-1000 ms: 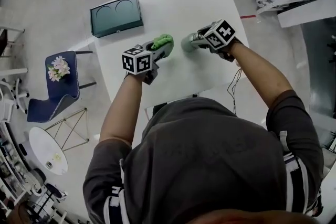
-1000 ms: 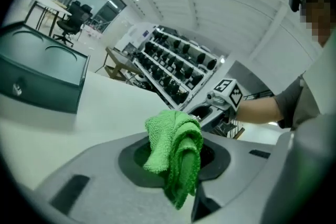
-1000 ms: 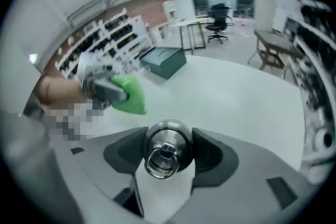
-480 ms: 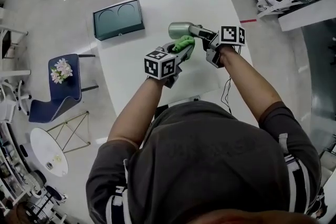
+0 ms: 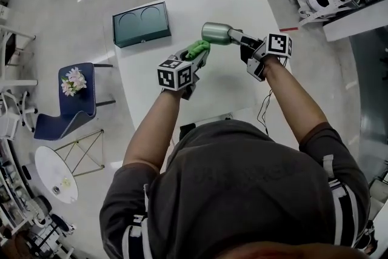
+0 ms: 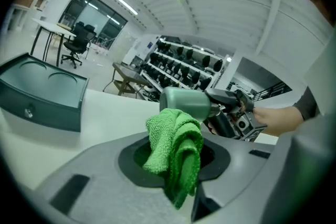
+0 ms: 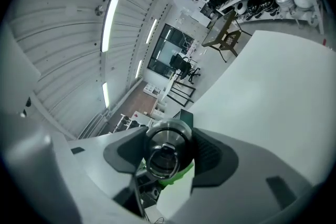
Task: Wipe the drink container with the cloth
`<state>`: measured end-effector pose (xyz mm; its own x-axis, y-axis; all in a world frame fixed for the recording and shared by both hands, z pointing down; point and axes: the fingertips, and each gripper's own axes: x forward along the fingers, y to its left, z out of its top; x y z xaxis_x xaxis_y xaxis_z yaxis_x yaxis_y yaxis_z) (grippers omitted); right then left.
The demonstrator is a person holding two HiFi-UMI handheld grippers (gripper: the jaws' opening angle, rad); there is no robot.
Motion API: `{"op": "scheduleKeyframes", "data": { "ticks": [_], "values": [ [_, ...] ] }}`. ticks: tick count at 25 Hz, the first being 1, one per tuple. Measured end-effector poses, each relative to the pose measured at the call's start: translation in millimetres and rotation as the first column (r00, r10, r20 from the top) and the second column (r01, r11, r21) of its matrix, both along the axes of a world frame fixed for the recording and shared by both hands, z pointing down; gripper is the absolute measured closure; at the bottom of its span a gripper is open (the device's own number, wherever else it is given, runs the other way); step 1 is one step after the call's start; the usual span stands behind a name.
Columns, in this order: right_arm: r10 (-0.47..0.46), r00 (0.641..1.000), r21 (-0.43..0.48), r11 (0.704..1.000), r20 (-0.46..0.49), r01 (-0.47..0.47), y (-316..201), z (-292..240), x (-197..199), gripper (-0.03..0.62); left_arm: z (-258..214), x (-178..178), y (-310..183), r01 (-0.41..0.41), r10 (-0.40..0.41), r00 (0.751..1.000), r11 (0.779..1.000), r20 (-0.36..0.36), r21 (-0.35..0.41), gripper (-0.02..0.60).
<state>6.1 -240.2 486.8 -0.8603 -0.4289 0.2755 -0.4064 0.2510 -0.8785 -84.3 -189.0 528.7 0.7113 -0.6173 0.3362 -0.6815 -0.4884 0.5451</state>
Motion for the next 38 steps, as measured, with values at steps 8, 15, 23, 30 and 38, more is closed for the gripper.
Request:
{"op": "scheduleKeyframes", "data": {
  "ticks": [8, 15, 23, 30, 38],
  "values": [
    [0.009, 0.998, 0.026, 1.0, 0.058, -0.011, -4, -18, -14, 0.345, 6, 24, 13, -0.068, 0.061, 0.993, 0.995, -0.099, -0.068, 0.488],
    [-0.063, 0.995, 0.034, 0.998, 0.072, 0.06, 3, -22, -40, 0.345, 1, 42, -10, 0.01, -0.027, 0.971, 0.998, -0.236, -0.069, 0.488],
    [-0.073, 0.993, 0.067, 0.995, 0.091, 0.067, 3, -32, -29, 0.345, 9, -39, -34, 0.205, -0.225, 0.933, 0.974, -0.282, -0.097, 0.489],
    [-0.071, 0.995, 0.097, 0.992, -0.071, 0.078, 0, -15, -18, 0.345, -25, -75, -35, 0.221, -0.214, 0.912, 0.975, -0.349, -0.022, 0.489],
    [-0.161, 0.922, 0.146, 0.964, -0.351, 0.224, 5, 11, -36, 0.345, -63, -5, -24, -0.068, 0.07, 0.994, 0.997, -0.084, 0.028, 0.488]
  ]
}}
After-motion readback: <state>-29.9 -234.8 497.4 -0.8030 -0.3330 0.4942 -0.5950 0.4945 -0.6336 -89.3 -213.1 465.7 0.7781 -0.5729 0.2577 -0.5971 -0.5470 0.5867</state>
